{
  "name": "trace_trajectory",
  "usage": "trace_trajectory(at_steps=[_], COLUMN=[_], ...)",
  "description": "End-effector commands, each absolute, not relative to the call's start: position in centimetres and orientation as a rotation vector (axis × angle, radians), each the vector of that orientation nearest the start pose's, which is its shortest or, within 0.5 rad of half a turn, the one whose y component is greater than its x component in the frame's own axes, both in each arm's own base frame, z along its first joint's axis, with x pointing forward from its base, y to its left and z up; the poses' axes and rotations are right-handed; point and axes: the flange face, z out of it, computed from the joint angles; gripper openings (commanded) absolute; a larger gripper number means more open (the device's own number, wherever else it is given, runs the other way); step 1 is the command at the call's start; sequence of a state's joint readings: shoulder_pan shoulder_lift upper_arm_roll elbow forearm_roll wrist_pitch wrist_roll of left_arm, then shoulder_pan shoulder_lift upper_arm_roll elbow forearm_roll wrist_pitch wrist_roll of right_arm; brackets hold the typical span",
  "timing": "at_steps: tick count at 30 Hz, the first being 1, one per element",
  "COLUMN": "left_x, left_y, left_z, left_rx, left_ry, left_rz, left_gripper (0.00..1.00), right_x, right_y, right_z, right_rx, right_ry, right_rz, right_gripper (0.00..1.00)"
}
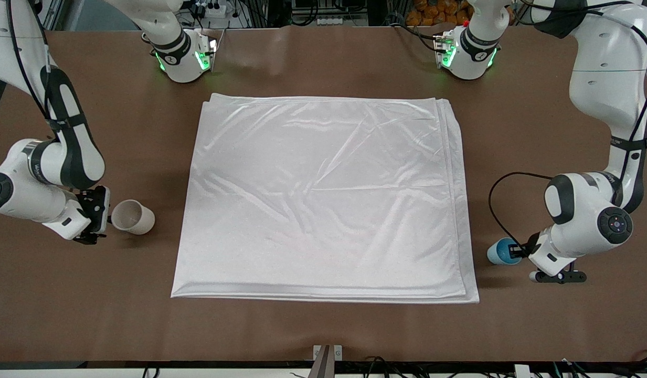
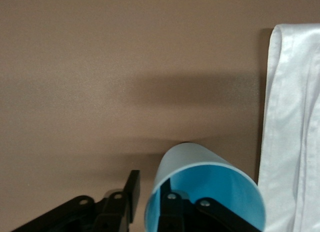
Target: Place blue cup into white mug on cloth
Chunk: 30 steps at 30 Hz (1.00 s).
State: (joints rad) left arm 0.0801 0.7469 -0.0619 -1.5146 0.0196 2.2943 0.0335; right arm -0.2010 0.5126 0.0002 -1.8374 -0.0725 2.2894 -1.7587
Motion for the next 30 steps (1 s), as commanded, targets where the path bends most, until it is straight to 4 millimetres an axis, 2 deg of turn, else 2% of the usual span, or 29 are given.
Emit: trace_trajectory(at_steps=[1, 15, 24, 27, 30], left_x=[72.0, 72.1, 72.2, 72.2, 72.1], left_y=[2.1, 2.0, 1.4, 1.1, 1.0], left_z=[22.8, 23.6, 24.8, 24.9, 25.3], left_rx=[-3.149, -3.142, -3.143, -3.148, -3.155], left_ry=[0.034, 0.181, 0.179, 0.177, 0.170], left_rz=[-0.078, -0.093, -0.115, -0.109, -0.100], left_gripper=[0.00, 0.00, 0.00, 0.00, 0.00], right_x=[63.0, 62.0, 61.8, 61.7, 61.7], right_y=[-14.5, -14.5, -14.4, -14.3, -14.3], right_z=[23.0, 21.5, 21.0, 20.7, 20.4], right_rx=[2.160, 2.178, 2.183, 2.187, 2.193], right_ry=[2.305, 2.315, 2.323, 2.328, 2.328], right_rz=[-0.123, -0.134, -0.138, -0.135, -0.138], right_gripper=[1.00, 1.00, 1.00, 0.93, 0.81])
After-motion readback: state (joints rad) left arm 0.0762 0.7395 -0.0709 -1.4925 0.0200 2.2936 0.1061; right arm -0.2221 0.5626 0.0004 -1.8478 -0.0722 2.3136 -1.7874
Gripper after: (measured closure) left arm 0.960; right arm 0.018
